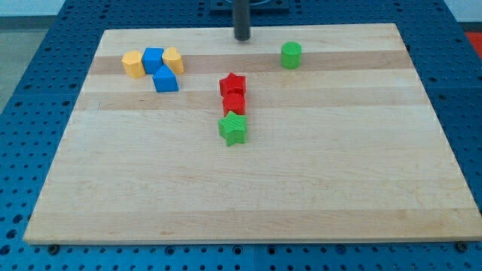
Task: Push the green circle a bit left
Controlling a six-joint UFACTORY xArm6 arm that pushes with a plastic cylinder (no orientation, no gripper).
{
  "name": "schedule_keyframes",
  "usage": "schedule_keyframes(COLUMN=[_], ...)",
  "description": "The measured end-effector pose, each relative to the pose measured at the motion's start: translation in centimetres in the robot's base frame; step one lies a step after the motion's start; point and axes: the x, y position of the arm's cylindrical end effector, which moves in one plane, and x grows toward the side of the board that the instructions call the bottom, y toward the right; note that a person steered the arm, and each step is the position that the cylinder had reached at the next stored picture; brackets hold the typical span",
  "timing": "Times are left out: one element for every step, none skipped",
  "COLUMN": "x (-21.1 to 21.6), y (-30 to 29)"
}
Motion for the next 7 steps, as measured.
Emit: schedule_keyframes(x=[0.0,0.0,4.2,6.4,9.7,9.7,9.7], y=[8.7,11.9,15.1,15.1,14.8,14.5,13.2])
